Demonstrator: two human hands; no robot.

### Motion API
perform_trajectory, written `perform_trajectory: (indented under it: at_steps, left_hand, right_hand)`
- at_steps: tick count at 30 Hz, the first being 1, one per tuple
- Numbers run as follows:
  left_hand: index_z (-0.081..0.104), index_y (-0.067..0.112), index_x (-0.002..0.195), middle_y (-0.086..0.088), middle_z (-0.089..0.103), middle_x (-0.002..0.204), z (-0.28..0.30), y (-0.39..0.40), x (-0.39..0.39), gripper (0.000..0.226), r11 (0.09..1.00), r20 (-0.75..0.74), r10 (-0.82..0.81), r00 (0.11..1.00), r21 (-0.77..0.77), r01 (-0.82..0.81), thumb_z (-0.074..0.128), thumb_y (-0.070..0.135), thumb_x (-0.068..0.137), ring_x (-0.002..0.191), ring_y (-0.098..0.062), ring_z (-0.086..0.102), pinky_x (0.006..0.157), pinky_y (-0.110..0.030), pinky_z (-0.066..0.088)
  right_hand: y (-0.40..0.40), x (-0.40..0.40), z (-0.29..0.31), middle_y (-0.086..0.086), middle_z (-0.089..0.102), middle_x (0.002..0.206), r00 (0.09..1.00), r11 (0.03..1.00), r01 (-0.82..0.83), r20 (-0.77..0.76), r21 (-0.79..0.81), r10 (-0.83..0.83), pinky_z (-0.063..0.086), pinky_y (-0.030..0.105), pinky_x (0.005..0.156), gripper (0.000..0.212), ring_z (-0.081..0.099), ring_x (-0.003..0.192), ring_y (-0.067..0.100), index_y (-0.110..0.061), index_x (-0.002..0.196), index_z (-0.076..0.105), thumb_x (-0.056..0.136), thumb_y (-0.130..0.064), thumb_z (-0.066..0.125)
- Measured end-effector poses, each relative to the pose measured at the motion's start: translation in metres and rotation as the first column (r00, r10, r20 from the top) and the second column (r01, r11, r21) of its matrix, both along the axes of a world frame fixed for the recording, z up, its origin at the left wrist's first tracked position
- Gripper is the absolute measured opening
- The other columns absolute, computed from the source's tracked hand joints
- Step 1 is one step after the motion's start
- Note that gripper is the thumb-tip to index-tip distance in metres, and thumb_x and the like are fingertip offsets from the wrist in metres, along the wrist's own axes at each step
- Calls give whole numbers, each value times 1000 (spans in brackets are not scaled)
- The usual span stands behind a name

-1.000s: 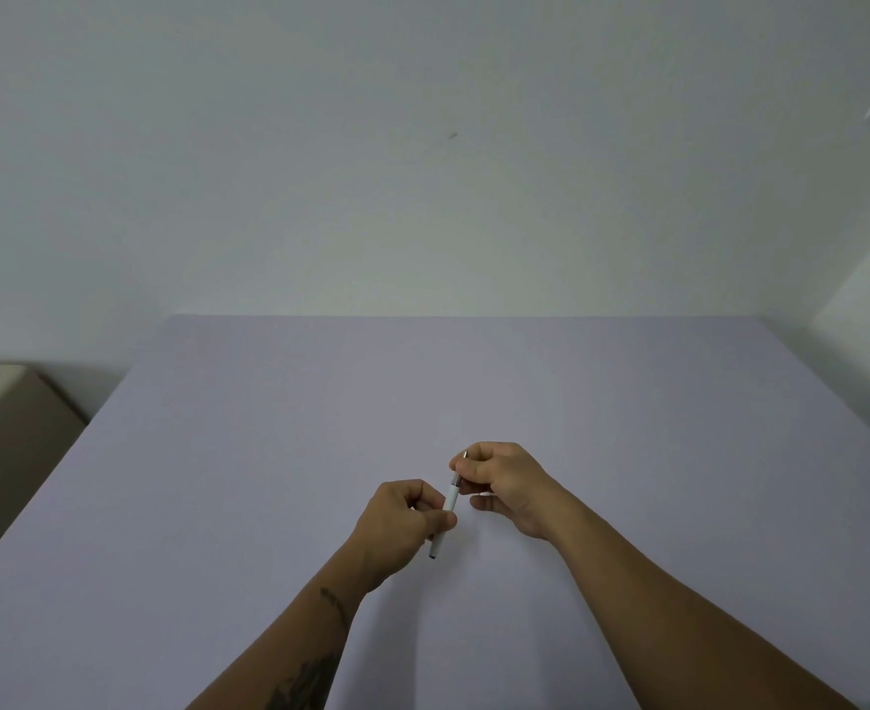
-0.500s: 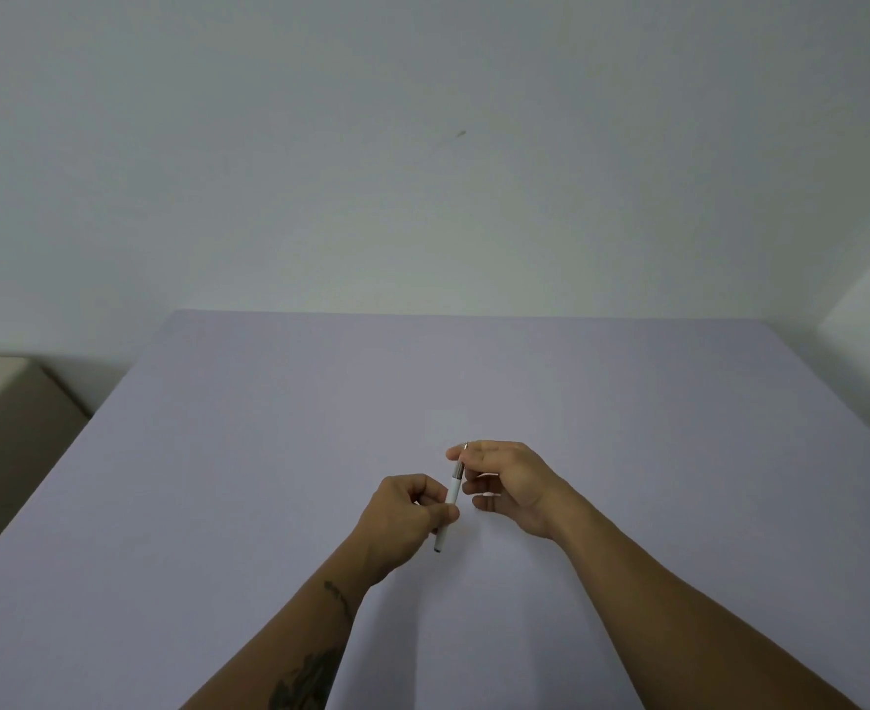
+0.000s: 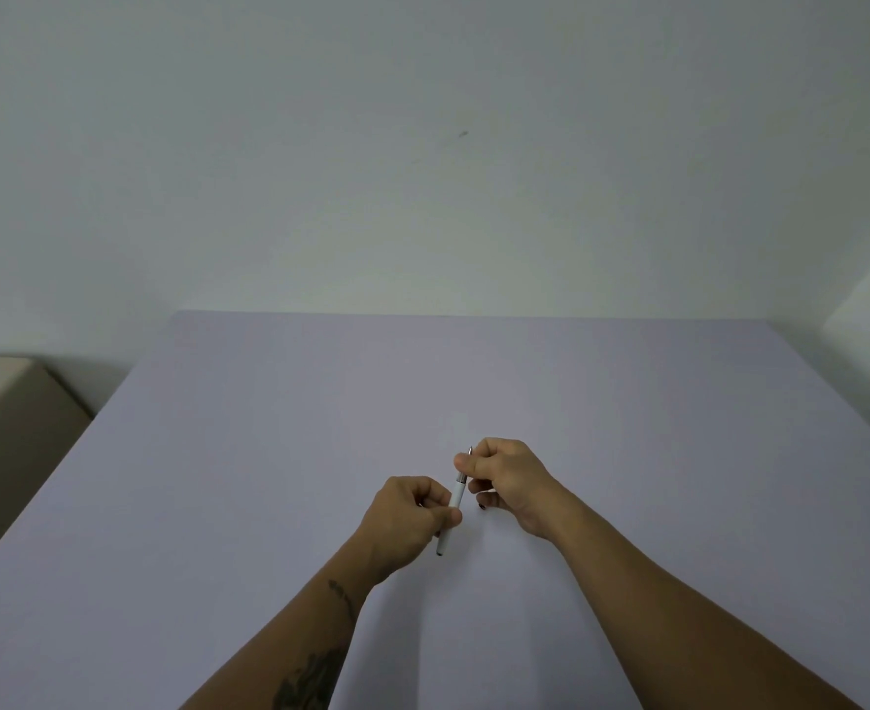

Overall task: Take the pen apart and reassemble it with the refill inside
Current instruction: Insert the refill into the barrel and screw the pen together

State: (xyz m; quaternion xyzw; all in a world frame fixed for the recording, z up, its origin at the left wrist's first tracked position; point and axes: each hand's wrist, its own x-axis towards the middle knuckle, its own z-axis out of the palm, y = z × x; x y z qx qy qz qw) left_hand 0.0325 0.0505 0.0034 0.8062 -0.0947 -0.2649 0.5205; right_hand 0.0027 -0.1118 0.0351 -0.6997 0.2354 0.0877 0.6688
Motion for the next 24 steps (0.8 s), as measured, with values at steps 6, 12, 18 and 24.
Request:
perform_trajectory:
  at_steps: [6,12,18,24]
  left_hand:
    - [73,3,87,-8,66,76,2,0,2,12,1000,3,-12,1000,-3,12,73,13,83,68,-17,60,70,-28,54]
    - [73,4,86,-7,65,74,3,0,1,10,999,8,-35,999,4,35,72,14,83,67,-16,58,67,-26,50]
    - [71,3,87,-7,63,73,4,-6,2,12,999,22,-37,999,30,36,72,14,83,65,-16,55,67,-28,50]
    - [71,5,84,-8,64,74,3,-9,2,11,998,26,-49,998,41,48,72,15,83,67,-17,57,70,-30,52]
  right_hand:
    - [-7,-4,2,2,61,79,998,991,-49,-18,123,52,50,32,70,13,57,76,19,-12,86,74,92,-20,66]
    - [-10,-4,4,5,67,82,999,989,-49,11,139,48,51,32,70,16,56,74,18,-6,90,75,95,-7,60]
    - [-9,0,2,2,67,71,1000,999,7,18,42,-8,49,32,66,21,53,64,17,-10,70,59,89,-11,69]
    - [-11,-2,-1,1,64,69,1000,998,-11,2,58,11,49,34,66,23,52,65,18,-11,72,56,89,-17,70]
